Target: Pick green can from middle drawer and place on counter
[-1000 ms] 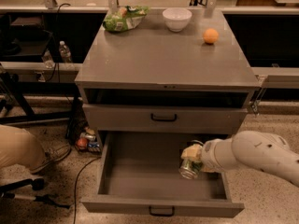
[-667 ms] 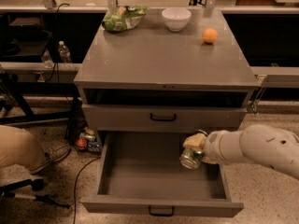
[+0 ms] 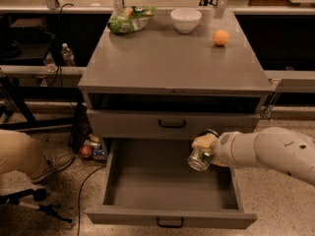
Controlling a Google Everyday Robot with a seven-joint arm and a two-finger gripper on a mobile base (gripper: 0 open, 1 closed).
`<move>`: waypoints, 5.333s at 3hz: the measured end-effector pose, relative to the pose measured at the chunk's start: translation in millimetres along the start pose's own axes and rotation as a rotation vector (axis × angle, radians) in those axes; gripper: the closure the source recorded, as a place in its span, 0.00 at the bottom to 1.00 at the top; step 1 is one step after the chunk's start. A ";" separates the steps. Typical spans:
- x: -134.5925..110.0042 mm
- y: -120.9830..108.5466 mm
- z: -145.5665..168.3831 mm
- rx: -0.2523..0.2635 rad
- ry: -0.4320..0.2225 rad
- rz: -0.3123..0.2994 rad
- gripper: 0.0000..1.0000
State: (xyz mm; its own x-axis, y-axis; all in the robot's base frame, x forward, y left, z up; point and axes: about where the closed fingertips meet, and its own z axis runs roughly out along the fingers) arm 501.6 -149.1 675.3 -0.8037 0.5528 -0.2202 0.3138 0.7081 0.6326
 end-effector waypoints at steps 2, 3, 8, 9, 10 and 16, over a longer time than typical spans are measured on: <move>-26.3 25.0 -29.8 -0.029 -0.053 0.063 1.00; -41.1 49.6 -46.3 -0.039 -0.102 0.066 1.00; -111.5 144.2 -106.3 -0.025 -0.225 0.092 1.00; -127.8 173.2 -94.9 0.015 -0.213 0.092 1.00; -143.7 203.1 -79.0 0.069 -0.192 0.052 1.00; -171.8 251.4 16.5 0.328 0.026 -0.128 0.46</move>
Offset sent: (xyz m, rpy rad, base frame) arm 0.0265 -0.0211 0.0886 0.0605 -0.0688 -0.1466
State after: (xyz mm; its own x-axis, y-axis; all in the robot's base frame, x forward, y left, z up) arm 726.9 -58.8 859.9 -0.8582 0.4420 -0.2611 0.3519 0.8768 0.3278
